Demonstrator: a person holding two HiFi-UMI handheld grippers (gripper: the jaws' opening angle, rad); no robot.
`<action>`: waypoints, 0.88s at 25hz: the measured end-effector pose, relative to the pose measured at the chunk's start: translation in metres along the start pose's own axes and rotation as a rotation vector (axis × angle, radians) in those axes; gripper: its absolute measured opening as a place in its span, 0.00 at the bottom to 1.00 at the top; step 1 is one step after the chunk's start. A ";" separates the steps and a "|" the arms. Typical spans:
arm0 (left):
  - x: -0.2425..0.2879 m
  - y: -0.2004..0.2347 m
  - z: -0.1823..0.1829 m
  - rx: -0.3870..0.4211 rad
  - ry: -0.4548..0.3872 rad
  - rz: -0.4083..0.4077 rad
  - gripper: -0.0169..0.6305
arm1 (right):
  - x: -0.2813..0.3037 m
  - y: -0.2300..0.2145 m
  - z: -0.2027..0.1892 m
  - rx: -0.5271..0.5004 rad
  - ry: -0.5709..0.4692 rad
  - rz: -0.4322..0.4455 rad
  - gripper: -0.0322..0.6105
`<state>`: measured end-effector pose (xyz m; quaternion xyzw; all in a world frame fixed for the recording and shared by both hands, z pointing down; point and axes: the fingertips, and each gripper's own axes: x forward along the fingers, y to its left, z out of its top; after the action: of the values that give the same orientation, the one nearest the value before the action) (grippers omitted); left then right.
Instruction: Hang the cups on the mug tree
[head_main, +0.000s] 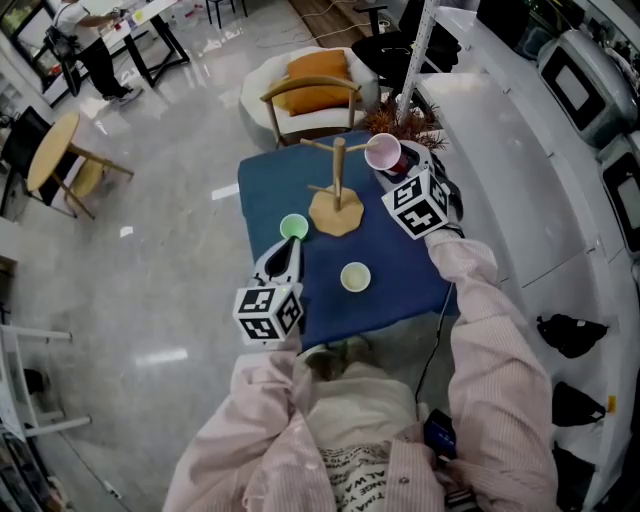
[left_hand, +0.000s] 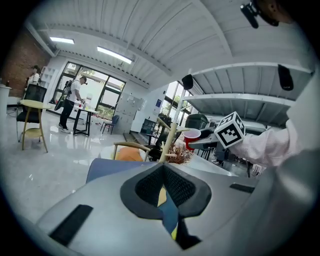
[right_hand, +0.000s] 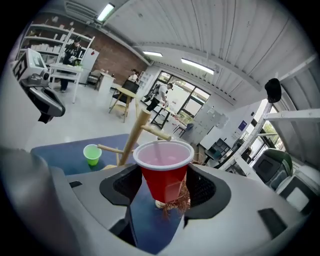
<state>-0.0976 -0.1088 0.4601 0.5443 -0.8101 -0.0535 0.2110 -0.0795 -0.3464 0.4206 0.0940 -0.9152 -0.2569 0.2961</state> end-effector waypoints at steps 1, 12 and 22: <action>0.000 0.001 0.000 -0.002 0.000 -0.004 0.02 | 0.000 -0.001 0.002 -0.016 0.009 -0.005 0.47; -0.001 -0.001 0.001 -0.004 0.002 -0.051 0.02 | 0.009 0.002 0.018 -0.214 0.102 -0.036 0.47; -0.004 0.003 0.005 -0.002 0.000 -0.068 0.02 | 0.019 0.011 0.031 -0.402 0.165 -0.051 0.47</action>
<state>-0.1006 -0.1048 0.4549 0.5714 -0.7911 -0.0616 0.2094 -0.1131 -0.3300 0.4140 0.0770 -0.8155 -0.4330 0.3762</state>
